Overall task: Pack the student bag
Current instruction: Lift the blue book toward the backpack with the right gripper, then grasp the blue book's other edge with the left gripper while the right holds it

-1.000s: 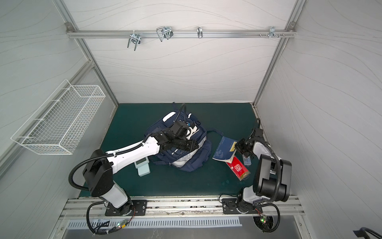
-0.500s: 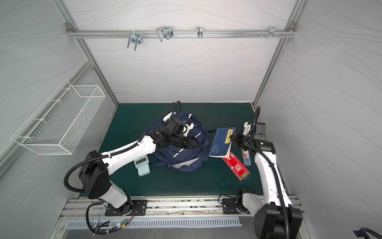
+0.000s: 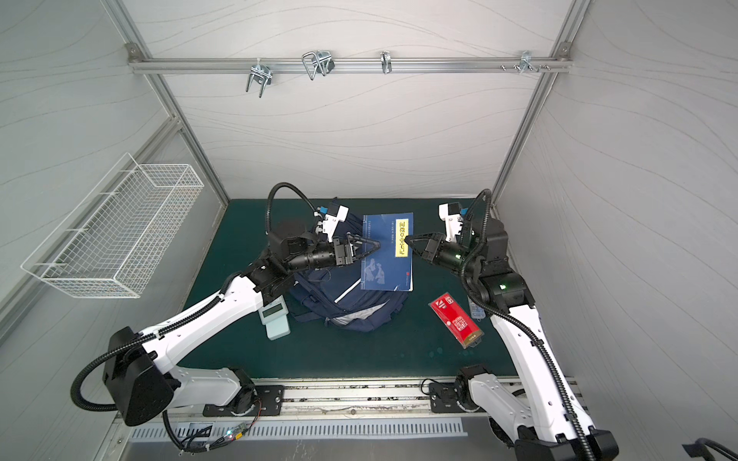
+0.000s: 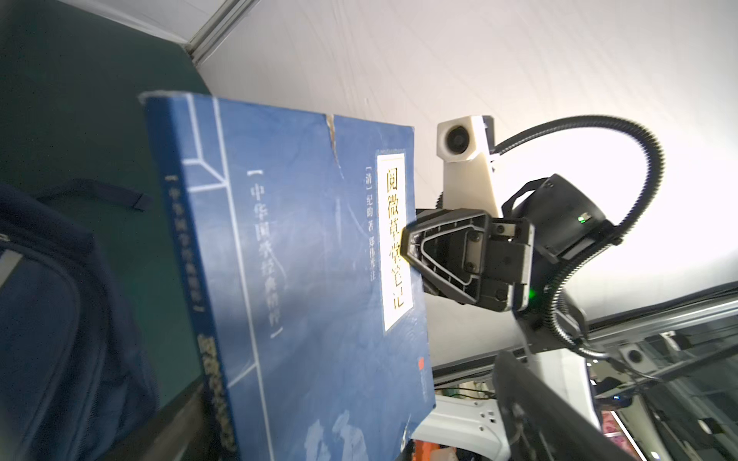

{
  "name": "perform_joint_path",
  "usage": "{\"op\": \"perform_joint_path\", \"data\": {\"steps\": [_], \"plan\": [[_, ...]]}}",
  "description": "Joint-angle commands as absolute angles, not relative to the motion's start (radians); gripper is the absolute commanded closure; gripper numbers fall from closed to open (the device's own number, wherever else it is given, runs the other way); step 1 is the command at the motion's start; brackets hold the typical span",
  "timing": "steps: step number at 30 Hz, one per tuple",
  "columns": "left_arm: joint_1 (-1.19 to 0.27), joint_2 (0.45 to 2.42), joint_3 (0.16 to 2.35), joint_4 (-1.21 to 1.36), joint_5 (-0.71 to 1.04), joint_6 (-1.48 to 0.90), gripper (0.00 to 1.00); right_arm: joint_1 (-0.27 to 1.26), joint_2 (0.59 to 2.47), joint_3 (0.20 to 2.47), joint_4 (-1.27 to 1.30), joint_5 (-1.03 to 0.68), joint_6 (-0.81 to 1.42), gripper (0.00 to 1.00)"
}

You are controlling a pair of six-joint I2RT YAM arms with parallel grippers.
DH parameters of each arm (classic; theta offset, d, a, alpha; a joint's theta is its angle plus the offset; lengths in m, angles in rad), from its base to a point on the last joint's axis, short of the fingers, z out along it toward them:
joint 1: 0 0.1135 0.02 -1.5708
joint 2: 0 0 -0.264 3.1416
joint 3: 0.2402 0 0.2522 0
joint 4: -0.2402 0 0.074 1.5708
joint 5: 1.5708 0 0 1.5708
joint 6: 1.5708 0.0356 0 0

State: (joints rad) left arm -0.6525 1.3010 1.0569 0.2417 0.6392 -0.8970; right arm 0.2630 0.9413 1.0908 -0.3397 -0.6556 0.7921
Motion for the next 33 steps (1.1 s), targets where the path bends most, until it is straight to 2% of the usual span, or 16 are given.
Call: {"op": "perform_joint_path", "data": {"steps": [1, 3, 5, 9, 12, 13, 15, 16, 17, 19, 21, 22, 26, 28, 30, 33], "plan": [[-0.631, 1.273, 1.033, 0.465, 0.689, -1.003, 0.05, 0.273, 0.936, 1.081, -0.151, -0.756, 0.920, 1.00], [-0.629, 1.272, 1.027, 0.510, 0.716, -1.023, 0.09, 0.274, 0.939, 1.065, -0.093, -0.780, 0.967, 1.00], [-0.630, 1.285, 1.016, 0.608, 0.749, -1.081, 0.21, 0.279, 0.948, 1.048, -0.033, -0.799, 1.014, 1.00], [-0.629, 1.317, 1.015, 0.728, 0.779, -1.175, 0.65, 0.289, 0.963, 1.033, 0.026, -0.813, 1.057, 1.00], [-0.627, 1.318, 1.022, 0.735, 0.779, -1.183, 0.94, 0.289, 0.969, 1.036, 0.031, -0.821, 1.065, 1.00], [-0.623, 1.314, 1.022, 0.726, 0.775, -1.175, 1.00, 0.290, 0.972, 1.040, 0.028, -0.824, 1.061, 1.00], [-0.616, 1.303, 1.020, 0.720, 0.769, -1.172, 1.00, 0.289, 0.974, 1.048, 0.012, -0.830, 1.046, 0.96], [-0.610, 1.301, 1.017, 0.731, 0.768, -1.182, 1.00, 0.288, 0.975, 1.055, -0.005, -0.834, 1.030, 0.80], [-0.603, 1.301, 1.016, 0.754, 0.769, -1.201, 1.00, 0.287, 0.979, 1.061, -0.024, -0.844, 1.012, 0.53], [-0.586, 1.310, 1.010, 0.831, 0.780, -1.258, 1.00, 0.280, 0.998, 1.072, -0.056, -0.885, 0.973, 0.25], [-0.570, 1.329, 1.007, 0.936, 0.796, -1.341, 1.00, 0.279, 1.020, 1.082, -0.099, -0.935, 0.924, 0.03], [-0.562, 1.343, 1.010, 1.000, 0.807, -1.389, 1.00, 0.279, 1.031, 1.092, -0.136, -0.955, 0.888, 0.01], [-0.556, 1.403, 1.025, 1.184, 0.841, -1.529, 1.00, 0.288, 1.059, 1.081, -0.157, -1.038, 0.832, 0.01], [-0.556, 1.422, 1.024, 1.222, 0.845, -1.559, 1.00, 0.306, 1.066, 1.073, -0.112, -1.072, 0.852, 0.05], [-0.556, 1.433, 1.022, 1.233, 0.847, -1.568, 1.00, 0.324, 1.065, 1.071, -0.084, -1.080, 0.856, 0.14], [-0.556, 1.441, 1.016, 1.238, 0.848, -1.569, 1.00, 0.327, 1.052, 1.066, -0.066, -1.063, 0.868, 0.42]]}}
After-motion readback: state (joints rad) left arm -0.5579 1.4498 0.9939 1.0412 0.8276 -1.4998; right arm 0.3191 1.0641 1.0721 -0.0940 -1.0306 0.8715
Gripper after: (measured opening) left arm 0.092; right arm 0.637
